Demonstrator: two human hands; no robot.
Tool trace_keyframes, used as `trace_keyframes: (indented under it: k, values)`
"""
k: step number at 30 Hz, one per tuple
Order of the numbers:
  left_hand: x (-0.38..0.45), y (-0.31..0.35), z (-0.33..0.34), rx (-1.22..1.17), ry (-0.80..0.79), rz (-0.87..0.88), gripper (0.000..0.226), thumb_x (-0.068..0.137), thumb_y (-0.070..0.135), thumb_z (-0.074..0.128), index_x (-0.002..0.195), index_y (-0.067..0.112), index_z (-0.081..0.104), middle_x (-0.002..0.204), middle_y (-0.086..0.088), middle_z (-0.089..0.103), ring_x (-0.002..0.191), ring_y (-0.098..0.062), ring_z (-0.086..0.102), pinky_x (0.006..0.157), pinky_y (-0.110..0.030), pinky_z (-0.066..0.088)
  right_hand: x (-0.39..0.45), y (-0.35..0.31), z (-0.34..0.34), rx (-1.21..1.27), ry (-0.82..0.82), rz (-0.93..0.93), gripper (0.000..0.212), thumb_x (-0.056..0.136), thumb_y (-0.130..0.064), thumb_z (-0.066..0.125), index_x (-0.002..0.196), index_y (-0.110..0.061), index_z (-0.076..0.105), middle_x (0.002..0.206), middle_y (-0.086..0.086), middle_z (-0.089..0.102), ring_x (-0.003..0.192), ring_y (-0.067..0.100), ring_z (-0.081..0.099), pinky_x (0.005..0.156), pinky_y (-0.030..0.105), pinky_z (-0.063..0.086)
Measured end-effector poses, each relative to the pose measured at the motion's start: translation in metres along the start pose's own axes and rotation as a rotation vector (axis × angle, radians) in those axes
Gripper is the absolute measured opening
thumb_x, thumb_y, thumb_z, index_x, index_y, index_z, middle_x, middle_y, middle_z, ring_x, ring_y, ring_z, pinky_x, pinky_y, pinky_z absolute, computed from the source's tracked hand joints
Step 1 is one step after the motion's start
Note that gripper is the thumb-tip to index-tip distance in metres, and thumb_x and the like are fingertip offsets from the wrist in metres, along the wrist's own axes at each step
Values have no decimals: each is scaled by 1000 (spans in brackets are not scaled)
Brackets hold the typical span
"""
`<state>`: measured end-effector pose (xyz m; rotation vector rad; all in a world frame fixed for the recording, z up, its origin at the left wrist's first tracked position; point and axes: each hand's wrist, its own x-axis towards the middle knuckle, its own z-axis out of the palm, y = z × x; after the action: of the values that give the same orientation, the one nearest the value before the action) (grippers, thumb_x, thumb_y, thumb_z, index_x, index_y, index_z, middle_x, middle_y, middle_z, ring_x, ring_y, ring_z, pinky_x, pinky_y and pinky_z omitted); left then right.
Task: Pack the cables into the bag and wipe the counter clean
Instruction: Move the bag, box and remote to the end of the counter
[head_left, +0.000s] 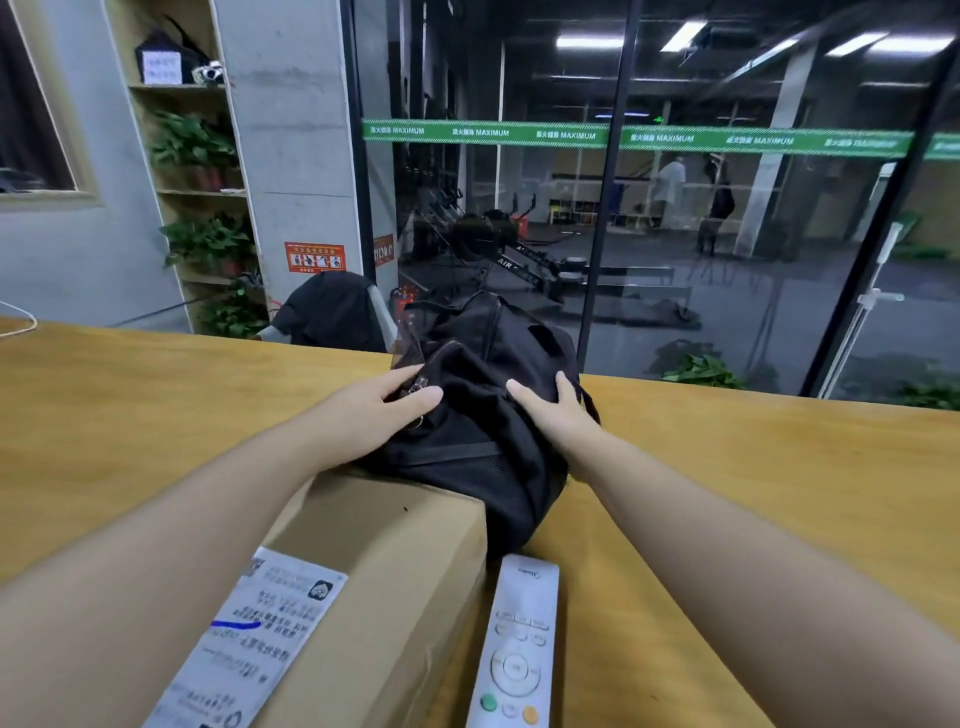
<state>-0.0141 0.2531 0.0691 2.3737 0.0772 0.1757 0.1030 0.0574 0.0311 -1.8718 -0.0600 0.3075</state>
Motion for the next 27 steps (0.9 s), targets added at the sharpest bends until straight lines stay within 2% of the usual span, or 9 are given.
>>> trace_keyframes:
  k: [4,7,10,12,15,20,24,26,27]
  values:
    - [-8,-2,2,174,-75,-59,48,80,59,56,124,42,53,124,20,56,113,-8,53,99,-26,38,-1,10,9,-3,-48,5,112,57,-76,61,144,-51,-4,160,2,11,141,35,25,110,55,31]
    - [-10,-5,7,214,-138,-106,9,89,44,56,95,40,60,105,14,64,96,-8,58,80,-23,42,0,9,17,-31,-53,-28,116,51,-77,60,144,-51,-5,160,3,9,143,33,24,112,54,29]
    - [-5,-8,8,210,-145,-119,18,90,42,54,101,29,63,102,11,66,94,-9,58,81,-25,43,5,7,23,-46,-44,-46,116,52,-76,59,145,-50,-5,160,4,10,142,34,26,112,52,28]
    - [-2,-10,8,214,-127,-124,22,91,41,54,105,27,63,104,9,66,97,-11,59,86,-27,43,9,4,27,-46,-49,-54,109,62,-72,61,145,-48,-5,161,4,9,142,35,26,112,53,28]
    - [1,-14,11,183,-84,-119,19,92,40,54,105,29,63,105,12,64,101,-12,58,85,-26,41,15,-2,32,-45,-69,-81,104,69,-68,61,147,-46,-4,161,4,8,143,33,23,114,52,26]
    - [0,-15,12,201,-30,-105,24,91,48,50,110,35,59,111,14,61,105,-11,55,91,-28,41,8,-9,35,-9,-116,-81,114,57,-73,61,147,-45,-4,161,4,6,145,30,20,114,52,24]
    - [-11,-14,11,220,13,-54,47,82,66,35,109,33,56,114,11,60,106,-12,56,97,-37,44,-17,-5,30,1,-88,-123,82,87,-58,48,151,-34,4,159,1,17,144,28,23,115,44,24]
    - [-21,-14,11,240,28,-69,67,78,73,30,128,31,47,132,4,52,123,-18,48,105,-40,39,-40,-2,29,-24,-74,-180,75,91,-53,45,152,-28,9,158,-1,20,144,24,23,113,38,25]
    - [-27,-12,12,254,30,-106,74,81,71,31,141,27,36,145,0,41,134,-20,38,111,-40,32,-55,-1,30,-56,-67,-225,74,92,-52,46,152,-25,12,158,-2,20,145,22,22,113,36,24]
